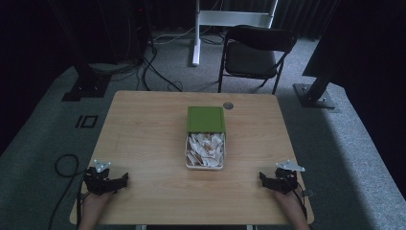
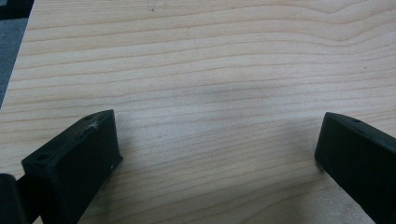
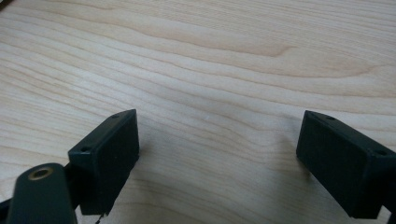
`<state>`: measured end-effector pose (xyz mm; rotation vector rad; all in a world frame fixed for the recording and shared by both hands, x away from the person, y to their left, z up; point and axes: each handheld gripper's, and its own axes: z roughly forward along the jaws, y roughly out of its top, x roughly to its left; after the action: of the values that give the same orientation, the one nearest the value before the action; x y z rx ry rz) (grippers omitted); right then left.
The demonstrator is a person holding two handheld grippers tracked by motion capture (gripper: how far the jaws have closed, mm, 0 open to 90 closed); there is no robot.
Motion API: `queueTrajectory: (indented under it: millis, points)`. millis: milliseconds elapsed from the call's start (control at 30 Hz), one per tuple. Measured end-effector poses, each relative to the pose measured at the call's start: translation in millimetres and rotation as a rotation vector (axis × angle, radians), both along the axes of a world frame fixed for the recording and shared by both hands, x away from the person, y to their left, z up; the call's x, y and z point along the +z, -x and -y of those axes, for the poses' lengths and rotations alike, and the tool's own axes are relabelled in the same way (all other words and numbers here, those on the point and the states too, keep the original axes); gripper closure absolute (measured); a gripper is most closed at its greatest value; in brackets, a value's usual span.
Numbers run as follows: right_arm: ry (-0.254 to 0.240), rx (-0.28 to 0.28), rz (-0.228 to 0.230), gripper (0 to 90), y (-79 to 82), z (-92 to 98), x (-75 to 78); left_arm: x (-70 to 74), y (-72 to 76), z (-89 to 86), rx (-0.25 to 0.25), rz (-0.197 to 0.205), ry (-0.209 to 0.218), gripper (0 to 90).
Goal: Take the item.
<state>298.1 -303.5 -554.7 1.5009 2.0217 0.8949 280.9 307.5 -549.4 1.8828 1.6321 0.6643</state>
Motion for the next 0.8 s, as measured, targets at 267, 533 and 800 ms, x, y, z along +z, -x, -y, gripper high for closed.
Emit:
queueTrajectory:
  millis: [267, 533, 800]
  points:
    - [0.000, -0.007, 0.000, 12.8, -0.2, 0.2, 0.1, 0.1, -0.1, 0.0, 0.000, 0.000, 0.000, 0.7]
    - [0.001, -0.005, 0.001, 13.8, -0.3, 0.4, 0.1, 0.0, -0.1, 0.0, 0.000, 0.000, 0.000, 0.7]
    - [0.011, 0.019, -0.021, 14.9, -3.4, 0.2, 2.9, 0.1, -0.1, 0.0, 0.000, 0.000, 0.000, 0.7]
